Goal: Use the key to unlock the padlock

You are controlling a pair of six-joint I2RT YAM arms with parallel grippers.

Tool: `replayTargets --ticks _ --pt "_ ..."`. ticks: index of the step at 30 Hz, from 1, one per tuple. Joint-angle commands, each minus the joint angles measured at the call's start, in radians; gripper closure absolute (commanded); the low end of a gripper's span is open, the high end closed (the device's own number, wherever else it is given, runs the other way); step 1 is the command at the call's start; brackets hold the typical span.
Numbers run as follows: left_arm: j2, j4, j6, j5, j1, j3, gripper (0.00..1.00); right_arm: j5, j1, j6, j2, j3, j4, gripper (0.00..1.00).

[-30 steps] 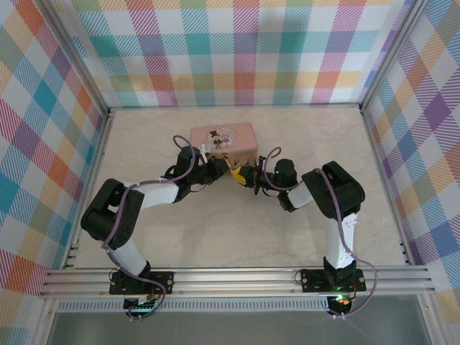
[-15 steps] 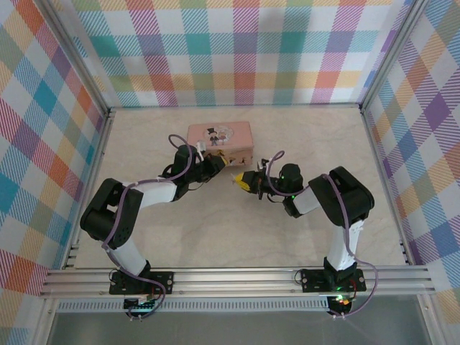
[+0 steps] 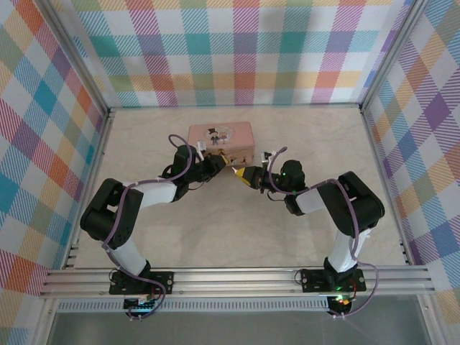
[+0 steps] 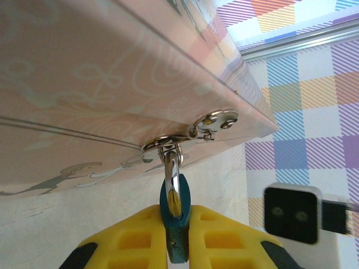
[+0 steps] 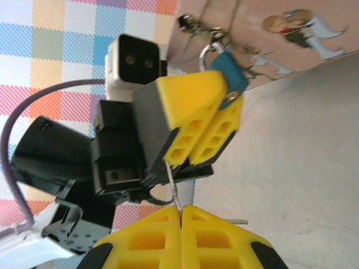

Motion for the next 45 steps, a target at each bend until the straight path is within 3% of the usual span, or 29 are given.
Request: replayTargets --ticks 1,8,20,45 --pt "-0.044 0.102 -0.01 0.032 -0.001 -0.003 0.88 0.058 0.018 -0.019 0.055 0.033 0.061 1.0" --pt "-0.041 0.11 -0.018 0.031 -0.004 -0.004 0.88 0.105 0.044 0.022 0.135 0.076 0.098 1.0" --pt "-0.036 0.121 -0.024 0.032 -0.008 -0.009 0.88 0.145 0.044 0.033 0.137 0.095 0.068 1.0" --pt "-0.032 0.127 -0.027 0.034 -0.008 -0.011 0.88 0.124 0.047 0.04 0.148 0.129 0.045 1.0"
